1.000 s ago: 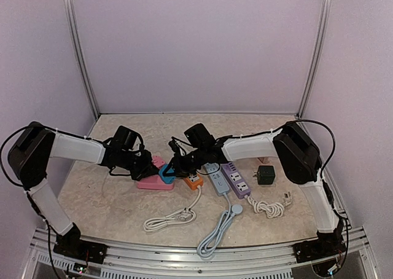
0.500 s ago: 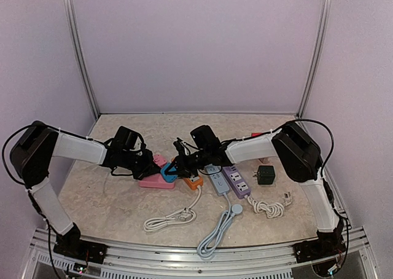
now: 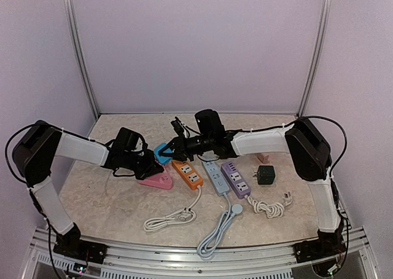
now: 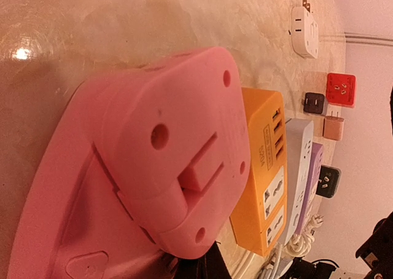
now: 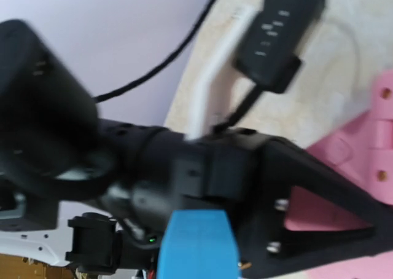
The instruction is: Pull the plug off the socket
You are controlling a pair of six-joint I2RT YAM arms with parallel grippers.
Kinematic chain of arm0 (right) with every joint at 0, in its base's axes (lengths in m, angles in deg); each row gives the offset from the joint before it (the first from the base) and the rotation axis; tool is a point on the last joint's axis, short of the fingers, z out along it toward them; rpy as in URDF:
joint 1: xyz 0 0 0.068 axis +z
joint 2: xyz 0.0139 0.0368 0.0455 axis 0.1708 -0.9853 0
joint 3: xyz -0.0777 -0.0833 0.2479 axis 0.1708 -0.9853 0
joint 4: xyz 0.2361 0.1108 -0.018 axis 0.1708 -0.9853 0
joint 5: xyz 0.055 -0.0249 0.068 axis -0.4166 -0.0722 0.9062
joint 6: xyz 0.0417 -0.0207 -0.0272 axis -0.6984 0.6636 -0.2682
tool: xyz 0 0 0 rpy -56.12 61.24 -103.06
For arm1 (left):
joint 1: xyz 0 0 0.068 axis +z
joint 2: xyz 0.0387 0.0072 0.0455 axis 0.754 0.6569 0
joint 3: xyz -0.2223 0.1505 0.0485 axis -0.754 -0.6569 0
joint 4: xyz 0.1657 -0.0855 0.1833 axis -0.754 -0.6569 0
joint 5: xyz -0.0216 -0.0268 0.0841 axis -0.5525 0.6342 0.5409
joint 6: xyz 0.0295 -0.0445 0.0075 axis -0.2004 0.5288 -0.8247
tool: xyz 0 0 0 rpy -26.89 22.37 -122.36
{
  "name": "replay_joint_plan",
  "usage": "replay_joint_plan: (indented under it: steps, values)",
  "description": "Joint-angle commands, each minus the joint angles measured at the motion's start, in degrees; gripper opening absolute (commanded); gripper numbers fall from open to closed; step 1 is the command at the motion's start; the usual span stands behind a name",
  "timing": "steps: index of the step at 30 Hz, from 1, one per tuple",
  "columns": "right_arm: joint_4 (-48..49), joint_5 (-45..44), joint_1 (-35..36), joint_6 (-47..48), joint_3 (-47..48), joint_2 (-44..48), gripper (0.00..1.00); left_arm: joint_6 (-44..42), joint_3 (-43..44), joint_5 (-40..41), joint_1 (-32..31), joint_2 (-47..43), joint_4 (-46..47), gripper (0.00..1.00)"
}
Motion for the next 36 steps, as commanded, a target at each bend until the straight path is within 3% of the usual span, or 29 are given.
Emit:
replay_joint_plan:
  steps: [1, 14, 22, 29, 36]
  values:
    - [-4.31, -2.40, 0.26, 4.91, 2.07, 3.00, 0.00, -0.91, -4.81, 6.32, -0.64, 6.26, -18.22, 0.00]
    - [-25.85, -23.85, -6.97, 18.36, 1.39, 9.81, 0.00, -4.69, 6.31, 5.17, -0.97, -0.28, -25.40, 0.00]
    - [-42.51, -43.47, -13.13, 26.98, 5.69, 10.04, 0.00, -6.68, 16.87, 3.35, -1.81, -3.23, -30.70, 0.00]
    - [-50.61, -54.94, -15.33, 32.31, 11.98, 5.17, 0.02, -8.06, 19.55, 3.77, -1.74, -6.49, -34.91, 0.00]
    - [-54.50, -58.54, -15.91, 34.78, 20.50, -2.48, 0.03, -8.25, 19.43, 4.83, -1.29, -9.00, -37.81, 0.00]
